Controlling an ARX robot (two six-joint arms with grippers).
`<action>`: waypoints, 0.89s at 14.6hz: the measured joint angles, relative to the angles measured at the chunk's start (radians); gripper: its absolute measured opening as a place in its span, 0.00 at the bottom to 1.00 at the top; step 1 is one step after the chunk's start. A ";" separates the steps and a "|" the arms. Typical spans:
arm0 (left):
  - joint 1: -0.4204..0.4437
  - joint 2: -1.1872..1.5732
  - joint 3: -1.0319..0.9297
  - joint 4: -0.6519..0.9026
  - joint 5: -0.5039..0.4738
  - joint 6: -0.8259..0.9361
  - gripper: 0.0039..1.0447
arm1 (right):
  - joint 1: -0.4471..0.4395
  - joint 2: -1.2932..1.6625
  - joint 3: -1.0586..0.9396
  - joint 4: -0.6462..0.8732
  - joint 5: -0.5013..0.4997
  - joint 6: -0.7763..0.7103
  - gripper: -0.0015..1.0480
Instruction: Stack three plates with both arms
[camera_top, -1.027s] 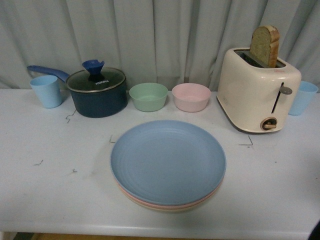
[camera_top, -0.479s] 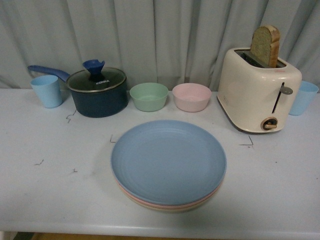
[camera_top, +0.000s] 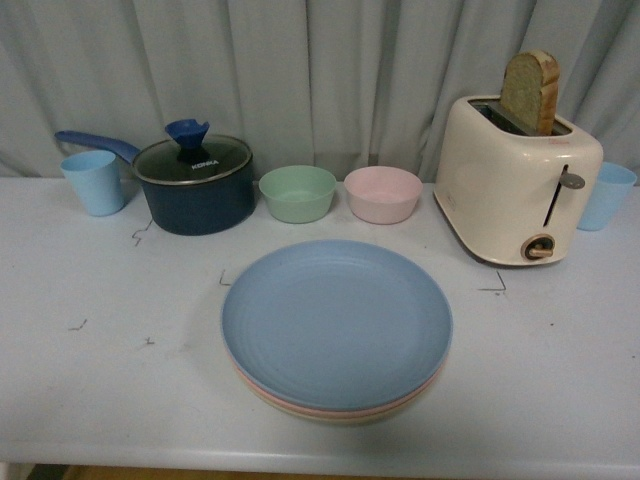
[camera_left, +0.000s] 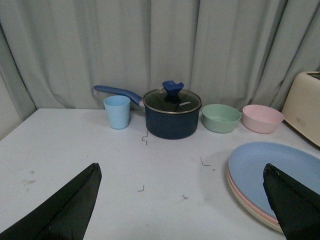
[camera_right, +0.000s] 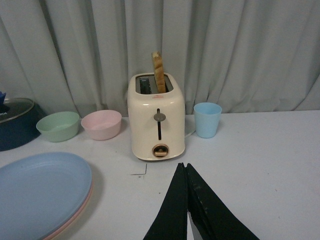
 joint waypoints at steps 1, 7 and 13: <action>0.000 0.000 0.000 0.000 0.000 0.000 0.94 | 0.000 -0.042 0.000 -0.039 0.000 0.000 0.02; 0.000 0.000 0.000 0.000 0.000 0.000 0.94 | 0.000 -0.236 0.000 -0.227 0.000 0.000 0.02; 0.000 0.000 0.000 0.000 -0.001 0.000 0.94 | 0.000 -0.519 0.000 -0.517 -0.003 0.000 0.02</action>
